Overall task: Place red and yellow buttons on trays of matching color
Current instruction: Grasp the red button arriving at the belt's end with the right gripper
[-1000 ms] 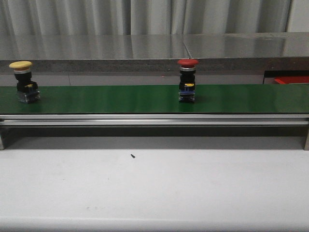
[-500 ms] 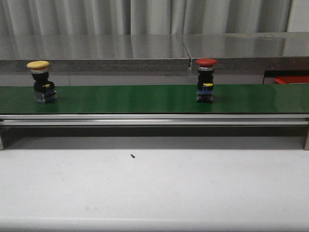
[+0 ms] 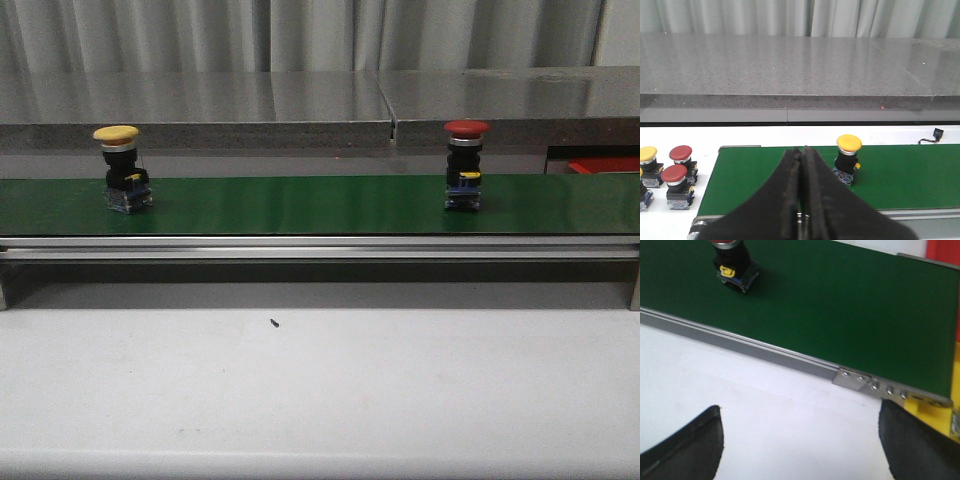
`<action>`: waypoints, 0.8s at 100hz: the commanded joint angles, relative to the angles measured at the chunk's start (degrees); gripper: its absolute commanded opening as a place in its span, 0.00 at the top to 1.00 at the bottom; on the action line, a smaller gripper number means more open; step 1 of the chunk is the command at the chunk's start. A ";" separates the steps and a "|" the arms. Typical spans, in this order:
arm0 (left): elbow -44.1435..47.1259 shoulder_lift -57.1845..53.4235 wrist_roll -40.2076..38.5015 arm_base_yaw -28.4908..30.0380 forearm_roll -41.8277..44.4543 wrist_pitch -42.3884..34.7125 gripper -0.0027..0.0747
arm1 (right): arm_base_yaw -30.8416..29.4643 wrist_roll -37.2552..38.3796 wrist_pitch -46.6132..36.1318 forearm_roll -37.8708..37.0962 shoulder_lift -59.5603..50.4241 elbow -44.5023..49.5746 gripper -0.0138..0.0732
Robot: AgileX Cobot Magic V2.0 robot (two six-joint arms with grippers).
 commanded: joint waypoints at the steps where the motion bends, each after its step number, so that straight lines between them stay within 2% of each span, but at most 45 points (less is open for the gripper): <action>1: -1.59 -0.03 -0.06 -0.37 -1.26 -2.85 0.99 | 2.54 -1.07 -4.42 1.06 4.78 -5.28 0.12; 30: -1.59 -0.03 -0.06 -0.37 -1.26 -2.85 0.99 | 4.44 -1.07 -2.62 1.13 21.34 -18.94 0.12; 62: -1.59 -0.03 -0.06 -0.37 -1.26 -2.85 0.99 | 4.44 -1.07 -0.61 1.20 30.29 -30.05 0.13; 71: -1.59 -0.03 -0.06 -0.37 -1.26 -2.85 0.99 | 4.44 -1.07 -0.41 1.20 32.32 -31.83 0.19; 80: -1.59 -0.03 -0.06 -0.37 -1.26 -2.85 0.99 | 4.44 -0.80 0.91 1.20 33.60 -32.61 0.37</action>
